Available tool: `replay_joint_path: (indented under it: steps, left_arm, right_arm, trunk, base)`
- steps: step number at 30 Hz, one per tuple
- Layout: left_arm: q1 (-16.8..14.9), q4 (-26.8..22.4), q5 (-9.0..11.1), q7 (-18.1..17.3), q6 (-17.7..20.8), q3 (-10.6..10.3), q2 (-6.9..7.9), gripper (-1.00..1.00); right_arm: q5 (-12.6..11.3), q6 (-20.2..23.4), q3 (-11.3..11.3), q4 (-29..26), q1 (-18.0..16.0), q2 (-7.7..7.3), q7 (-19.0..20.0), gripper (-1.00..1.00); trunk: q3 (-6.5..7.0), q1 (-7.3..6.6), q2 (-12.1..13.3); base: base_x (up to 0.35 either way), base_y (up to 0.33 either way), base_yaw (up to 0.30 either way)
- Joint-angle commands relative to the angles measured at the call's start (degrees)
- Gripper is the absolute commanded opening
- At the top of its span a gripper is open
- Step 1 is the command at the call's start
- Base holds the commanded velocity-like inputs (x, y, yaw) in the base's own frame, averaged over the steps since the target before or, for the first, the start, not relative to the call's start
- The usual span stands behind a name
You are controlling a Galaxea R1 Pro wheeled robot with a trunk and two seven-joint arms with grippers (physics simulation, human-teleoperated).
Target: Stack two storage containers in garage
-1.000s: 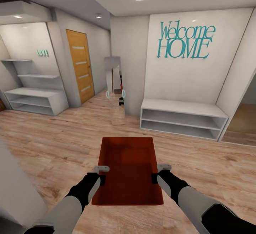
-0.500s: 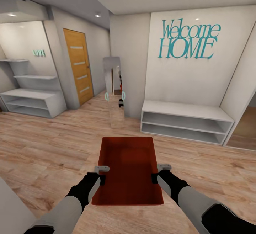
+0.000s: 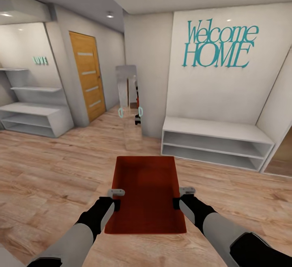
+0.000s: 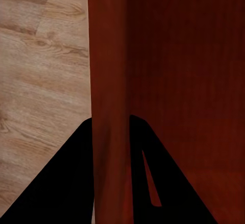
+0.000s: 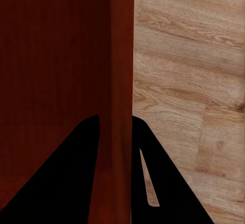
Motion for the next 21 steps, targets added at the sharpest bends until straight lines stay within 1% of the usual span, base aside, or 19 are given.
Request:
replay_joint_path:
  steps: [1, 14, 17, 21]
  left_arm:
    - [0.0, 2.2, -0.7, 0.4, 3.1, -0.6, 0.61, -1.0]
    - [0.0, 2.2, -0.7, 0.4, 3.1, -0.6, 0.61, -1.0]
    - [0.0, 2.2, -0.7, 0.4, 3.1, -0.6, 0.61, -1.0]
    - [0.0, 2.2, -0.7, 0.4, 3.1, -0.6, 0.61, -1.0]
  right_arm:
    - [-1.3, 0.1, 2.2, -1.4, -0.1, -0.07, -0.4, -1.0]
    - [-1.3, 0.1, 2.2, -1.4, -0.1, -0.05, -0.4, -1.0]
    - [-1.3, 0.0, 2.2, -1.4, -0.1, -0.05, -0.4, -1.0]
    - [-1.3, 0.0, 2.2, -1.4, -0.1, -0.05, -0.4, -1.0]
  trunk:
    - [-0.13, 0.07, -0.1]
    - [-0.13, 0.07, -0.1]
    - [-0.13, 0.07, -0.1]
    - [-0.13, 0.07, -0.1]
  base:
    - [0.322, 0.0, 0.0]
    - [0.322, 0.0, 0.003]
    - [0.322, 0.0, 0.137]
    - [0.322, 0.0, 0.251]
